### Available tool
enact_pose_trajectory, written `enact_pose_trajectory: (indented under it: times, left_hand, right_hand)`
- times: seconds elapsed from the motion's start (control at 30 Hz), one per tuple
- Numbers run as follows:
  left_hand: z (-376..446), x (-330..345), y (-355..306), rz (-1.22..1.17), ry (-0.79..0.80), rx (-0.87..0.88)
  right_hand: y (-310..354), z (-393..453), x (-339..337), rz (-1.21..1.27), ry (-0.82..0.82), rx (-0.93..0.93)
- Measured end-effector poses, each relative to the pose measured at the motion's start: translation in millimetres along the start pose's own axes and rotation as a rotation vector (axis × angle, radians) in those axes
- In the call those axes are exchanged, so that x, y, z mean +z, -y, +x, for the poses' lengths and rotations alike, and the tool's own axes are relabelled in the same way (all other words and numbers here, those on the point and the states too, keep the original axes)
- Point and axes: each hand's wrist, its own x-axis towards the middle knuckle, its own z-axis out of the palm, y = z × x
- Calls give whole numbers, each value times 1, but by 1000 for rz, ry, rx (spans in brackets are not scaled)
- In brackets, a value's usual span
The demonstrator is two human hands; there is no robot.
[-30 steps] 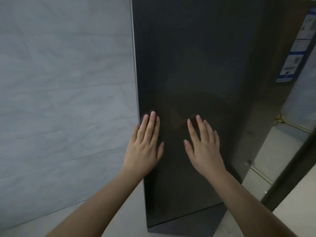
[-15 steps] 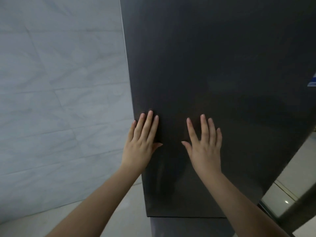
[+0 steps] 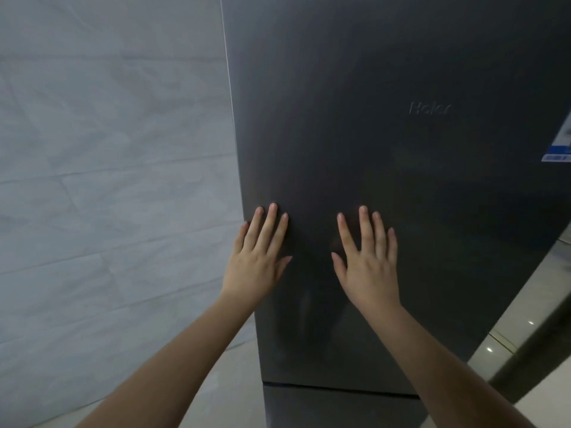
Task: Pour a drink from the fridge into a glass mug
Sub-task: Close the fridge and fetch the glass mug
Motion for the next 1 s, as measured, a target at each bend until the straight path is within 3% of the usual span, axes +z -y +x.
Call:
enact_pose_trajectory:
  times: [0.27,0.4,0.63,1.0]
  left_hand:
    - [-1,-36,-8,-22,129,17]
    - [6,-52,-9,-97,160,149]
    - [9,-54,-29,-226,285,288]
    - [15,-70,-129,-361,242,502]
  right_hand:
    - [13,-2,-39,56,154,48]
    - [14,-7,-67,37,201,74]
    - [6,-39,-89,-68,470,178]
    - [-41,-92,-150,-123,518,422]
